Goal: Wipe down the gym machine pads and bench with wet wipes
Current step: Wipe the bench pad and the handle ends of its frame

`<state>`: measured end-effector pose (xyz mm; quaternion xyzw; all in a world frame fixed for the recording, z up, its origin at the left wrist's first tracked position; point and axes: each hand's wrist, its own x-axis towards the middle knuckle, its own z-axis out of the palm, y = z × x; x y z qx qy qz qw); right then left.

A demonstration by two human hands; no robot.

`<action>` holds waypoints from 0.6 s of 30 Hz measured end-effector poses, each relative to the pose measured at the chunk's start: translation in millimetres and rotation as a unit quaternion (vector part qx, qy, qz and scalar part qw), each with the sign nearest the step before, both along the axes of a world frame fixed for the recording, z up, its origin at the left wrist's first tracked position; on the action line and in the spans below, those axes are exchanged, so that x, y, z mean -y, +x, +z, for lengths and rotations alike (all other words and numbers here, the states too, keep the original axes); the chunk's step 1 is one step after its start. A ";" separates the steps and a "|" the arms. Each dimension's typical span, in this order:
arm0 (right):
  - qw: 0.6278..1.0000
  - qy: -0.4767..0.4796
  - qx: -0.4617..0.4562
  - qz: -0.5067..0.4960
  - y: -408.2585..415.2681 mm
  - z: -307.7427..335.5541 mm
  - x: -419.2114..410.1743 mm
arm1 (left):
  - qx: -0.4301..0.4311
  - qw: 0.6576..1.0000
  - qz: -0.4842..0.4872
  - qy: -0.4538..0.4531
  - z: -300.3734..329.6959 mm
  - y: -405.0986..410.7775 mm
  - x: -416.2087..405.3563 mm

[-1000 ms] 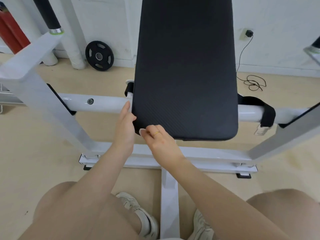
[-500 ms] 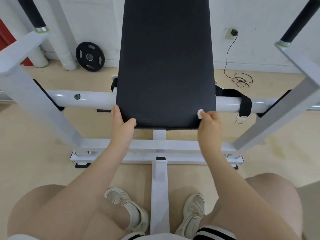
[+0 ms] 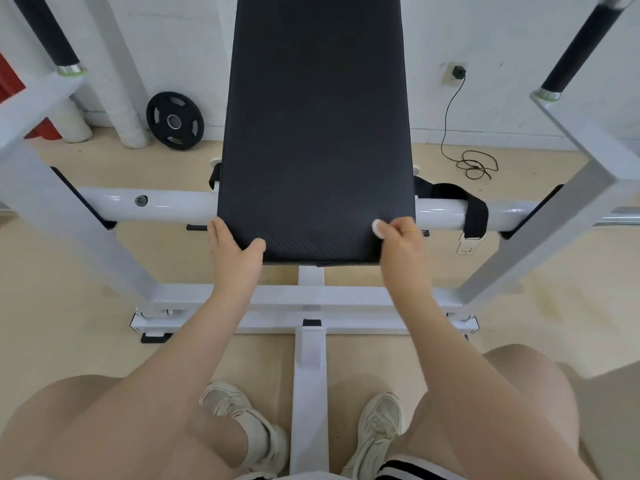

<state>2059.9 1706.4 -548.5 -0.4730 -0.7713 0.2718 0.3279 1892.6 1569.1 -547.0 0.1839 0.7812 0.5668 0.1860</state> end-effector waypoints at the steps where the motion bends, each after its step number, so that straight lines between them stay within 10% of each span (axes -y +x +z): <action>1: 0.999 -0.024 -0.014 -0.029 8.7 2.5 -10.1 | 0.000 1.000 0.005 -0.001 -0.7 -0.8 -1.6; 8: 0.993 0.020 -0.026 0.112 -20.2 40.5 -9.7 | 0.023 0.998 0.007 0.050 9.1 -5.9 -0.9; 18: 0.887 0.233 -0.030 0.397 -191.1 70.6 -31.9 | 0.129 0.979 0.041 0.151 32.6 -103.8 -35.6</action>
